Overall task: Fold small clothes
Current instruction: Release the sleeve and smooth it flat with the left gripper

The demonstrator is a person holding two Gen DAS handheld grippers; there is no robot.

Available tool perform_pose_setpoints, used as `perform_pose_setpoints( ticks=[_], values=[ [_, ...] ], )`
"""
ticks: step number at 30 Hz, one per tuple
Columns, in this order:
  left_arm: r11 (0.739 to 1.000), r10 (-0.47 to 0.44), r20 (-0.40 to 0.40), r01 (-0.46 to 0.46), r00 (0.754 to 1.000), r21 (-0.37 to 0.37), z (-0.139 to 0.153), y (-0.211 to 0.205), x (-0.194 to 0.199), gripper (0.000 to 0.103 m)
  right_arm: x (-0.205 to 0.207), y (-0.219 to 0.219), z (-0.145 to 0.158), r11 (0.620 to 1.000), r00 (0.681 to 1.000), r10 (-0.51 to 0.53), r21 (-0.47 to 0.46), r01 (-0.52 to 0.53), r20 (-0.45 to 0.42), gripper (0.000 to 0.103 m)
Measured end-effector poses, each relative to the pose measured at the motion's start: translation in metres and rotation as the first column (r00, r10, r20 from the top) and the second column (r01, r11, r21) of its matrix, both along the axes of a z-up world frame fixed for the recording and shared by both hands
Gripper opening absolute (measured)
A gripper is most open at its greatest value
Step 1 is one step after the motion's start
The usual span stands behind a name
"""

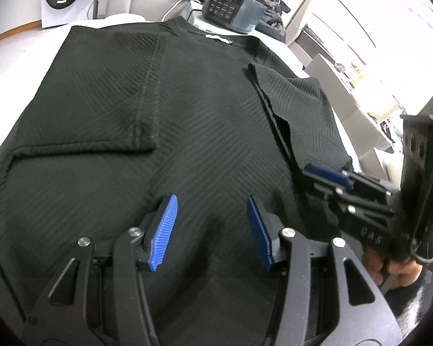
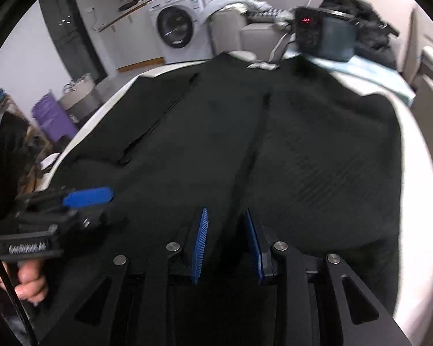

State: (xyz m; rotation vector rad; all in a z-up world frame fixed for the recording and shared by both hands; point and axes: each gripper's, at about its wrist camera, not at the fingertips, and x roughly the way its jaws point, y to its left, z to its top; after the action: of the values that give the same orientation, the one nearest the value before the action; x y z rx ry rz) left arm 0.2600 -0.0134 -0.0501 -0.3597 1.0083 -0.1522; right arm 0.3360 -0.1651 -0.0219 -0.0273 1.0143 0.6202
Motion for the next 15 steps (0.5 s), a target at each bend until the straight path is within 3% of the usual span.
perform_pose_setpoints(
  ticks=[4, 7, 11, 15],
  values=[
    [1.000, 0.014, -0.002, -0.014, 1.000, -0.007, -0.001, 0.008, -0.007, 0.047, -0.006, -0.016, 0.012, 0.996, 0.994, -0.089, 0.027, 0.088, 0.066, 0.029],
    [1.000, 0.020, -0.001, -0.020, 1.000, -0.014, -0.003, 0.013, -0.013, 0.048, 0.002, -0.037, 0.010, 0.975, 0.968, -0.213, -0.036, 0.219, 0.132, 0.029],
    [1.000, 0.020, 0.002, -0.020, 1.000, -0.016, -0.005, 0.020, -0.024, 0.048, 0.010, -0.053, -0.014, 0.962, 0.969, -0.239, -0.121, 0.246, 0.067, 0.028],
    [0.995, 0.038, 0.037, -0.041, 0.999, 0.090, 0.002, 0.027, -0.046, 0.060, -0.011, -0.058, 0.003, 0.965, 0.968, -0.231, -0.106, 0.241, 0.097, 0.033]
  ],
)
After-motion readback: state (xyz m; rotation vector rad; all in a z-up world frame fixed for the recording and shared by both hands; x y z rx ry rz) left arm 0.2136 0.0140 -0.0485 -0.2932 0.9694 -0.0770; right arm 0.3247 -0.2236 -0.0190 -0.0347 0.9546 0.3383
